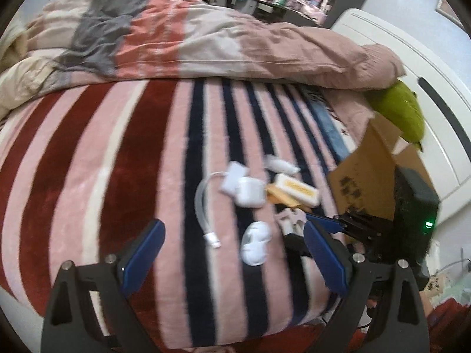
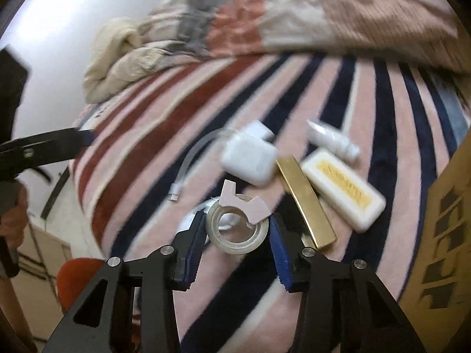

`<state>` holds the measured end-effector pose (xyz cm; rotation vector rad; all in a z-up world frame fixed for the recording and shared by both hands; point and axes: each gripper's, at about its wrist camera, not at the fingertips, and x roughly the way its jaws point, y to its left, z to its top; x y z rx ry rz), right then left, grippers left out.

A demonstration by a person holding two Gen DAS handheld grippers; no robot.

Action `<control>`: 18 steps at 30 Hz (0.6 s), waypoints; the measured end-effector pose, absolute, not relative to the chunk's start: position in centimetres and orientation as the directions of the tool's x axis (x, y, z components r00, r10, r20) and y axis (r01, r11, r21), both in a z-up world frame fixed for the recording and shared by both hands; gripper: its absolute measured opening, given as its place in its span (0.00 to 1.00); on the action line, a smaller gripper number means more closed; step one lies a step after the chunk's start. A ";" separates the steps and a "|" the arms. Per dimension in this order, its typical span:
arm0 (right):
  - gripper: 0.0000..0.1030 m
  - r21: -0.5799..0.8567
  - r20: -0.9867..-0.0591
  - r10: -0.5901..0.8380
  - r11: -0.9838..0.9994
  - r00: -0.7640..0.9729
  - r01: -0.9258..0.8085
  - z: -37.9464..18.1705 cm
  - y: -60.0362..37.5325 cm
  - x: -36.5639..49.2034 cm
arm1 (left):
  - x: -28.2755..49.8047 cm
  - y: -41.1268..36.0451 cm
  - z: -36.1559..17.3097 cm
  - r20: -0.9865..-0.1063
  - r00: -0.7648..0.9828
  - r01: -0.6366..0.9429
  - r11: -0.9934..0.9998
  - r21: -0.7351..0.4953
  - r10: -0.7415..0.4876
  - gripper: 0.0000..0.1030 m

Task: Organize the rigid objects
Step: 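Grasp the clear tape roll with the right gripper, then carry the tape roll into the cardboard box and release it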

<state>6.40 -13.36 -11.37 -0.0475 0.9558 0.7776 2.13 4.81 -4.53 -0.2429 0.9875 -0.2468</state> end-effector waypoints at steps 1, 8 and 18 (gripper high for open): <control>0.37 0.285 -0.735 0.589 0.719 0.336 -0.634 -10.4 -13.4 6.1 | 2.4 4.0 -4.1 -0.786 0.522 0.115 0.940 -0.320 -0.331 0.91; 0.37 0.209 -0.648 0.652 0.648 0.393 -0.732 -3.5 -14.5 4.4 | 4.8 -1.2 -0.3 -0.719 0.472 0.262 0.860 -0.438 -0.510 0.58; 0.36 0.152 -0.569 0.618 0.728 0.543 -0.669 1.3 -22.5 4.9 | 8.5 -11.3 3.4 -0.692 0.398 0.439 0.787 -0.433 -0.602 0.25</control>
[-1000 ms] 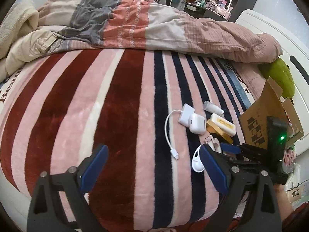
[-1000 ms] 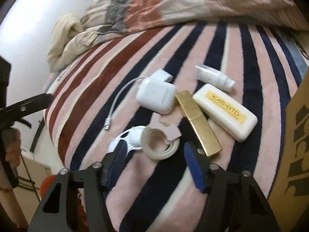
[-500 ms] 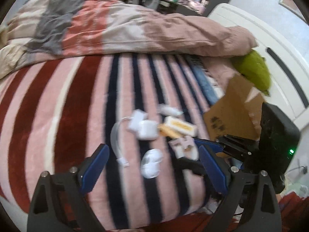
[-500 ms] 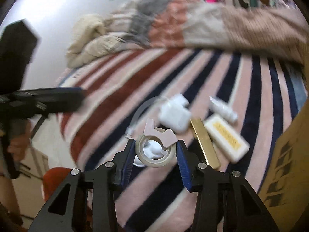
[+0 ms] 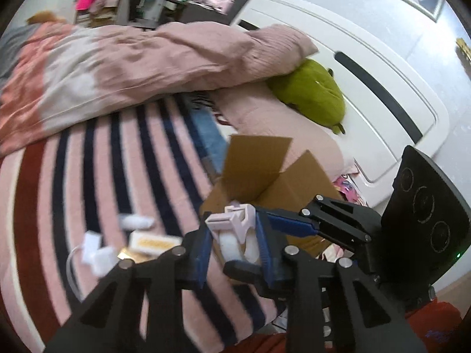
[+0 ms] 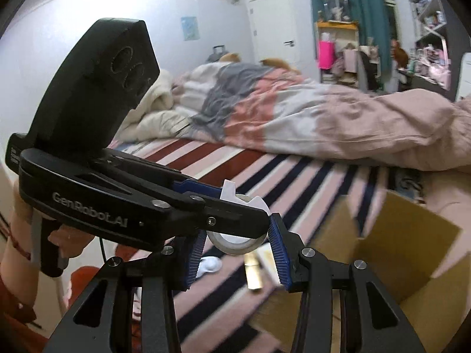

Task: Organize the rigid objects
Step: 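Carry the tape roll into the cardboard box and release it, then move the right gripper to the white contact lens case and grasp it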

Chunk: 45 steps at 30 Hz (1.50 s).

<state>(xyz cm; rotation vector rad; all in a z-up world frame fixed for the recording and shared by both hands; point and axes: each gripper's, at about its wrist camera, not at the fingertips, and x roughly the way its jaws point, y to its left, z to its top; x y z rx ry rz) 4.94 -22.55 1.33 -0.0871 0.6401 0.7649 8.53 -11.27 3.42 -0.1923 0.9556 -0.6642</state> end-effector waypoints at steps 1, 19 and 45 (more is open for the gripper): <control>0.36 0.150 -0.569 0.607 0.739 0.554 -0.656 1.4 -23.4 5.1 | 9.1 -12.7 3.4 -0.697 0.383 0.456 0.781 -0.427 -0.606 0.25; 0.45 0.128 -0.733 0.404 0.872 0.547 -0.472 -1.7 -32.8 8.2 | 12.7 -22.6 0.3 -0.782 0.252 0.519 0.761 -0.389 -0.571 0.64; 0.66 0.228 -0.681 0.687 0.529 0.254 -0.818 -2.9 -13.3 2.6 | 2.8 4.2 -0.5 -0.787 0.576 0.092 0.974 -0.207 -0.222 0.75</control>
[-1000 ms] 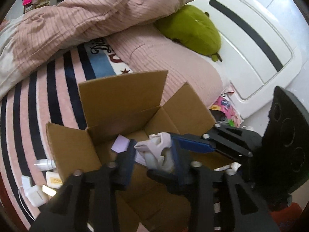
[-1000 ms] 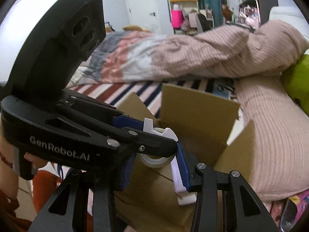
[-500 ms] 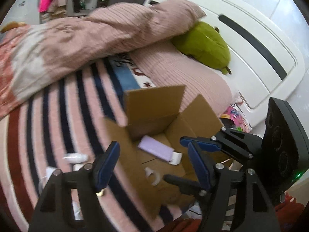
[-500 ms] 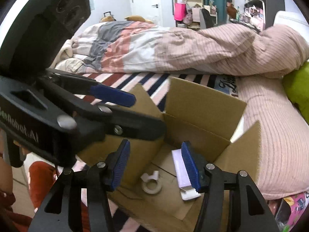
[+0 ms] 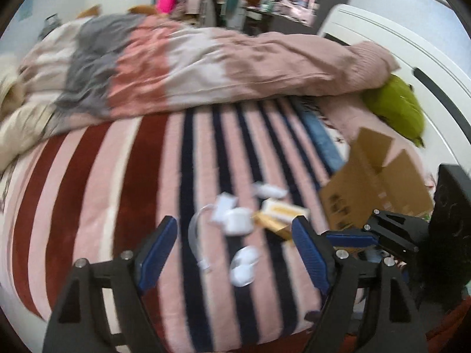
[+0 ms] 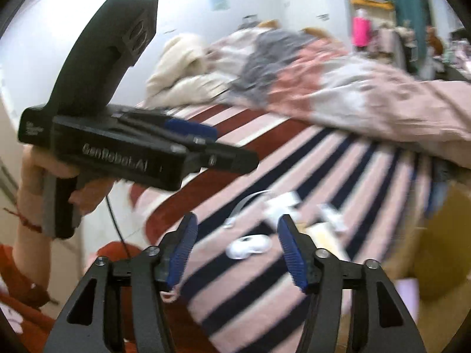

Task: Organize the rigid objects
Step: 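Move the right gripper to the white contact lens case and grasp it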

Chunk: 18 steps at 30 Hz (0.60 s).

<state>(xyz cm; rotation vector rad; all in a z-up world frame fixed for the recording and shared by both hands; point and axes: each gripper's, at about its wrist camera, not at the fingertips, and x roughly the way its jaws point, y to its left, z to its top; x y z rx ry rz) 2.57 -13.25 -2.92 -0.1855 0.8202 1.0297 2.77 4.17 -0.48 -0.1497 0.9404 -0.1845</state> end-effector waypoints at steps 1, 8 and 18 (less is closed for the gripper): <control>0.72 0.229 -0.693 0.682 0.514 0.232 -0.827 -4.0 -12.4 2.6 | 2.4 4.9 -1.2 -0.790 0.574 0.080 0.975 -0.209 -0.216 0.75; 0.73 0.170 -0.788 0.584 0.513 0.197 -0.841 -12.5 -9.0 4.2 | 0.4 8.4 -5.8 -0.805 0.549 0.019 0.966 -0.257 -0.225 0.75; 0.64 0.073 -0.822 0.510 0.536 0.254 -0.841 -16.2 -7.8 5.8 | 0.1 8.5 -8.7 -0.835 0.497 -0.009 0.961 -0.276 -0.236 0.75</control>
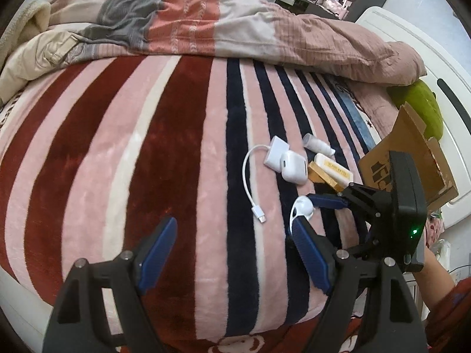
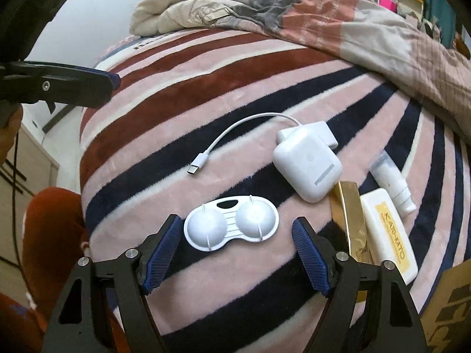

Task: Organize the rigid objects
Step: 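Move the right gripper to the white contact lens case and grasp it, then carry the lens case into the cardboard box and release it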

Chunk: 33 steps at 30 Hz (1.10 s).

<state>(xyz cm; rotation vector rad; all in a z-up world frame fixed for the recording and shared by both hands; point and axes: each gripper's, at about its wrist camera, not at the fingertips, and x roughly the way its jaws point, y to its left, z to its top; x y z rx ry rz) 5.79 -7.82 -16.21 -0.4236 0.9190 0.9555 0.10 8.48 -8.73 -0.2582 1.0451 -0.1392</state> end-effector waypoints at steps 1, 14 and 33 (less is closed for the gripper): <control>0.58 0.069 -0.823 0.508 0.533 0.254 -0.843 -16.1 -7.7 5.7 | 0.1 8.2 -8.8 -0.837 0.492 -0.005 0.961 -0.277 -0.239 0.75; 0.57 0.050 -0.683 0.655 0.485 0.324 -0.873 -7.1 -9.5 2.0 | 1.4 2.0 -4.2 -0.765 0.474 0.203 0.899 -0.387 -0.436 0.44; 0.57 0.018 -0.577 0.552 0.745 0.602 -0.667 1.0 -25.5 5.4 | 9.1 -16.1 3.9 -0.732 0.368 0.558 0.766 -0.320 -0.574 0.22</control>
